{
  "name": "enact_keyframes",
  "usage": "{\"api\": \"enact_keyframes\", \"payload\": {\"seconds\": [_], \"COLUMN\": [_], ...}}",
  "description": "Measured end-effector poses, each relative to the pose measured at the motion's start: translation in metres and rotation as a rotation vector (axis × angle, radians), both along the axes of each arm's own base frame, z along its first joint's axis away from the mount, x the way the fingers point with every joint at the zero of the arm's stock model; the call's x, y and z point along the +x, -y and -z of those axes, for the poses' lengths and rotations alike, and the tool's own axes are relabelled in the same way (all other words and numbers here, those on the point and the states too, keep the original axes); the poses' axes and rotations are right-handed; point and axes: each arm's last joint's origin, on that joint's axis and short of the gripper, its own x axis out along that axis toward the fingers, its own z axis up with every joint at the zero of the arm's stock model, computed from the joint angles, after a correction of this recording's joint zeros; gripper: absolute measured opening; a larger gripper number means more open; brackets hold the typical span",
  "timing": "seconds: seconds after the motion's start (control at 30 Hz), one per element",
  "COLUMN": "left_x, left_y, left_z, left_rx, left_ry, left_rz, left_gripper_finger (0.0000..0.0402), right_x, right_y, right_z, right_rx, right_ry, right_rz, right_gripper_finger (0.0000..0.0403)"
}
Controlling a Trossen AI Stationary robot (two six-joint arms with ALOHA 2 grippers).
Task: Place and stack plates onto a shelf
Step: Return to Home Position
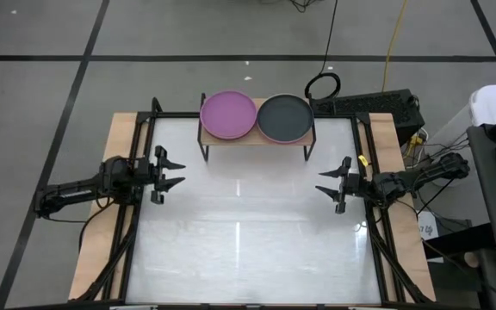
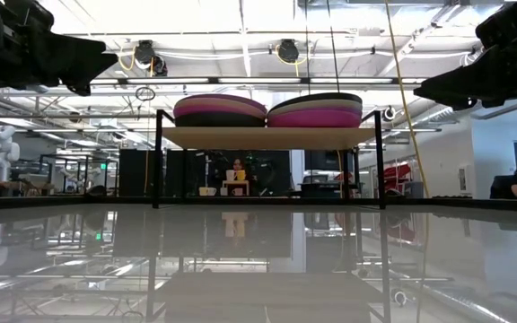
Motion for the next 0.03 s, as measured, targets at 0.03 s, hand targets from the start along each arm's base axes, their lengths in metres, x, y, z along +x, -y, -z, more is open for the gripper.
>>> {"api": "enact_keyframes", "payload": {"seconds": [0.03], "left_x": [0.0000], "left_y": [0.0000], "left_z": [0.0000], "left_rx": [0.000], "left_ry": [0.000], "left_rz": [0.000], "left_gripper_finger": [0.0184], "right_x": [0.0000], "right_y": [0.0000], "right_z": [0.0000], "right_rx": [0.000], "right_ry": [0.000], "right_rz": [0.000], "right_gripper_finger": [0.0196]}}
